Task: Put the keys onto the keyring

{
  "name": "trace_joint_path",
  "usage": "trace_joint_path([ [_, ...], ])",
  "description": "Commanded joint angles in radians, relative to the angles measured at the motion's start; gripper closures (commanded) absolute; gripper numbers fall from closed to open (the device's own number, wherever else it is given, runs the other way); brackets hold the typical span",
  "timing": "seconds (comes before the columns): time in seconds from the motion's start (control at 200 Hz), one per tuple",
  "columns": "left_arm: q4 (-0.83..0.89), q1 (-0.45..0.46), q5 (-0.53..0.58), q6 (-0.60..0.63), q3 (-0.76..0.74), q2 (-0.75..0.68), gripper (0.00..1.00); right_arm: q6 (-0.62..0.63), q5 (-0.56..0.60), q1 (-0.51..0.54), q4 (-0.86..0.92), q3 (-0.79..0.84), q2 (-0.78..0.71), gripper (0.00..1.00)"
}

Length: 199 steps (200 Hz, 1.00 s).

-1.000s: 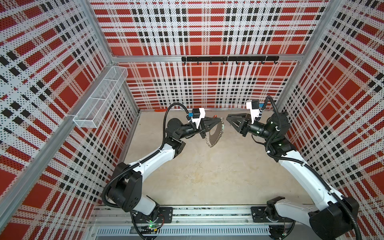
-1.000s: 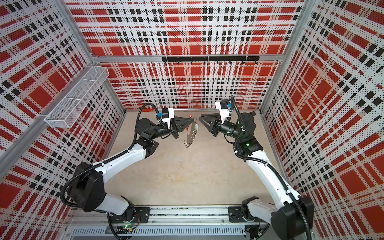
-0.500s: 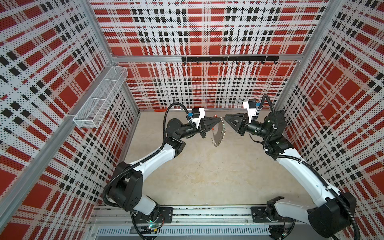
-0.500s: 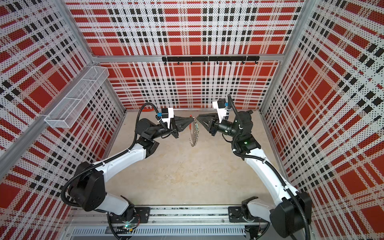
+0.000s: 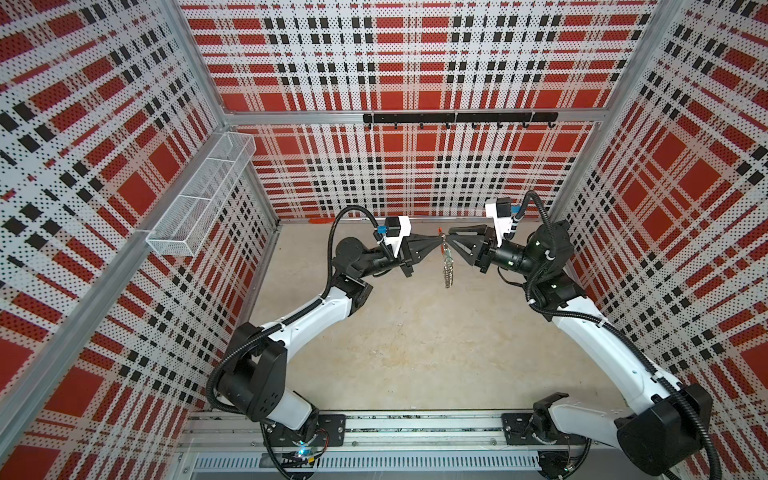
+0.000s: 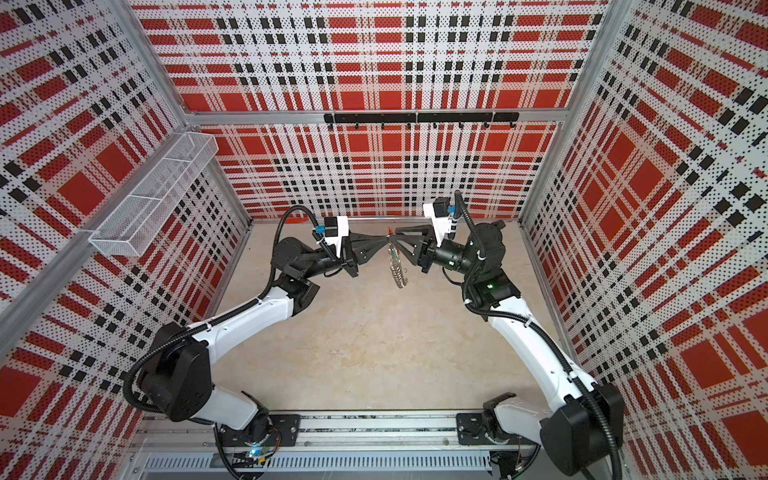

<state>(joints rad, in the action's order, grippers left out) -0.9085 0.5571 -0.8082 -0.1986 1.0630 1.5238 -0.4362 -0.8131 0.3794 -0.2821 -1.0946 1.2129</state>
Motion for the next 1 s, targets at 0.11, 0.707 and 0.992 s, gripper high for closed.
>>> trace_joint_path([
  [0.11,-0.025,0.005,-0.008,-0.007,0.029,0.002,1.00,0.007,-0.024,0.005,-0.036,0.000,0.000,0.71],
  [0.707,-0.026,-0.006,-0.014,-0.013,0.028,-0.010,1.00,0.041,-0.014,-0.017,0.034,-0.009,0.005,0.67],
  [0.992,-0.025,-0.009,-0.016,-0.013,0.023,-0.016,1.00,0.033,-0.024,-0.017,0.017,0.003,0.014,0.75],
])
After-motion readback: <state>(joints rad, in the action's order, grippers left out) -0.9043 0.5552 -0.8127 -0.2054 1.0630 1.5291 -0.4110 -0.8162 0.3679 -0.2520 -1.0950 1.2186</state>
